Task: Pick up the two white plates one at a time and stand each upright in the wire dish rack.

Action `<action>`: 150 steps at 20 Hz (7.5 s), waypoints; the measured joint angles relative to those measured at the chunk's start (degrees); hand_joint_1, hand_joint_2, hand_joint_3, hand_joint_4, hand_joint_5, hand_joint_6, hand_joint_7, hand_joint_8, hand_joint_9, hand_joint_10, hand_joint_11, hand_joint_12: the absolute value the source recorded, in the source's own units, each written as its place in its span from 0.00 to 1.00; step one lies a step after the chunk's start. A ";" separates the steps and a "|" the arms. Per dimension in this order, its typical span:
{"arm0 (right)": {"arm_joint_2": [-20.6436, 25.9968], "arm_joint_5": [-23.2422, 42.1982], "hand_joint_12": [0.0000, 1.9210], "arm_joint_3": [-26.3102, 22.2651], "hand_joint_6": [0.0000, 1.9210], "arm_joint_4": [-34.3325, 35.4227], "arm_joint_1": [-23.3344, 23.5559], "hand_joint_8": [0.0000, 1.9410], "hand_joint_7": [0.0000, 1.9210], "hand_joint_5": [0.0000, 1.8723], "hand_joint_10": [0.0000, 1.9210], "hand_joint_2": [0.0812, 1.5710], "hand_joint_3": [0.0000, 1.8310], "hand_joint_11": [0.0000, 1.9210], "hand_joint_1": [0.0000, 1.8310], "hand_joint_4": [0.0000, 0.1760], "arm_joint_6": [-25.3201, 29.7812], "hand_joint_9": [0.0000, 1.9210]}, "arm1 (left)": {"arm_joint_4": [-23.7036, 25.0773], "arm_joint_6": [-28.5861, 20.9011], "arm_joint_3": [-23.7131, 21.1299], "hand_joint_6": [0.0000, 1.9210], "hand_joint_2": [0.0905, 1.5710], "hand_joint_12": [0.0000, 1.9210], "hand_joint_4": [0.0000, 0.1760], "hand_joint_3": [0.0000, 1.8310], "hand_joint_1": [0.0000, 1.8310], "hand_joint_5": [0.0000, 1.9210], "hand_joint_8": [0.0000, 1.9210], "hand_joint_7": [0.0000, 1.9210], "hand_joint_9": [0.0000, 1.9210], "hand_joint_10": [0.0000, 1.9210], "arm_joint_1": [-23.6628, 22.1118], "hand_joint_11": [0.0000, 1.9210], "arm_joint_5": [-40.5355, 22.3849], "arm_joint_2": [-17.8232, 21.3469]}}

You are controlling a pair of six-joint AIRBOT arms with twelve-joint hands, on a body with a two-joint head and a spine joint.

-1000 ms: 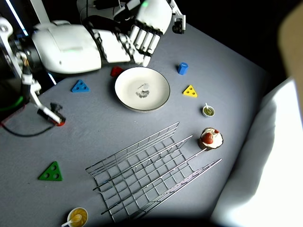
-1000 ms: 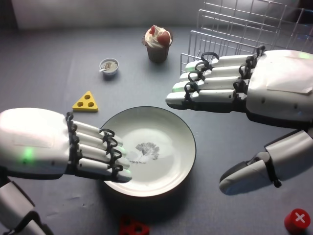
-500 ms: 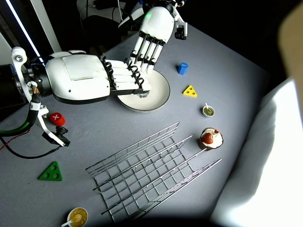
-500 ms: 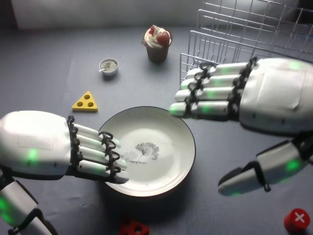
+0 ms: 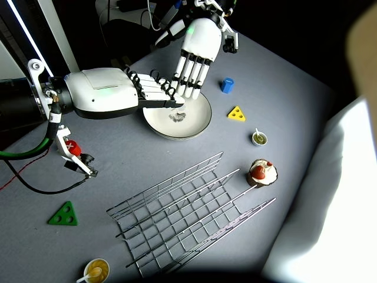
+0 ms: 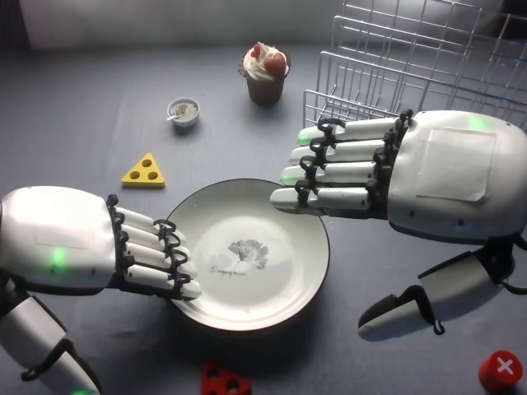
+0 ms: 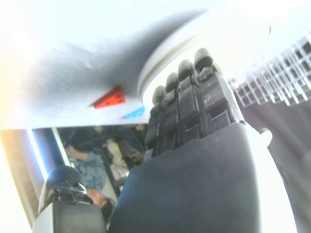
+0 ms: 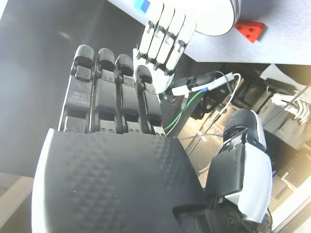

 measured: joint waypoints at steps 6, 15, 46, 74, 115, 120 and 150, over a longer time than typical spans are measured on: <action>-1.53 0.55 0.00 3.21 0.00 -0.59 0.00 0.00 0.10 0.09 0.00 0.57 0.00 0.08 0.04 0.00 -0.98 0.09 | 2.43 0.09 1.86 0.00 0.55 0.01 0.00 0.00 0.03 0.08 0.00 0.09 0.10 0.00 -0.28 0.11 0.04 -1.29; -2.75 0.09 0.00 4.81 0.00 -2.54 -0.26 0.00 0.10 0.09 0.00 0.57 0.00 0.08 0.04 0.00 -5.95 0.10 | 2.43 0.20 2.89 0.00 0.55 0.01 0.00 0.00 0.03 0.08 0.00 0.09 0.09 0.00 1.33 0.10 -0.39 -2.01; -7.13 -6.60 0.07 5.99 0.00 4.92 -3.56 0.00 0.25 0.27 0.00 0.63 0.00 0.22 0.74 0.00 -15.34 0.24 | -4.57 0.02 0.24 0.00 0.56 0.00 0.00 0.00 0.04 0.07 0.00 0.08 0.09 0.00 0.31 0.10 5.77 -10.45; -3.02 -13.11 0.65 -0.48 0.44 10.43 12.17 0.23 0.60 0.56 0.33 0.64 0.00 0.54 0.82 0.00 -2.91 0.60 | -14.43 -0.04 3.41 0.00 0.57 0.00 0.00 0.00 0.02 0.06 0.00 0.07 0.08 0.00 -5.35 0.08 4.02 -1.73; 1.88 -16.83 0.73 6.75 0.47 103.82 31.82 0.25 0.59 0.54 0.33 0.65 0.00 0.49 0.82 0.00 -35.41 0.61 | -14.12 -0.02 -4.74 0.00 0.58 0.00 0.00 0.00 0.02 0.07 0.00 0.09 0.09 0.00 -6.29 0.09 2.80 13.09; 2.01 -16.24 0.72 6.03 0.48 107.30 31.93 0.19 0.61 0.53 0.34 0.65 0.00 0.50 0.82 0.00 -37.81 0.60 | -14.23 -0.04 -5.20 0.00 0.59 0.00 0.00 0.00 0.03 0.07 0.00 0.08 0.08 0.00 -6.32 0.09 3.08 13.09; -2.25 -23.78 0.71 14.95 0.48 118.66 27.26 0.34 0.55 0.50 0.35 0.65 0.00 0.51 0.82 0.00 -41.62 0.60 | -11.56 -0.04 -6.82 0.00 0.59 0.01 0.00 0.00 0.03 0.07 0.01 0.09 0.09 0.01 -7.43 0.10 3.39 12.63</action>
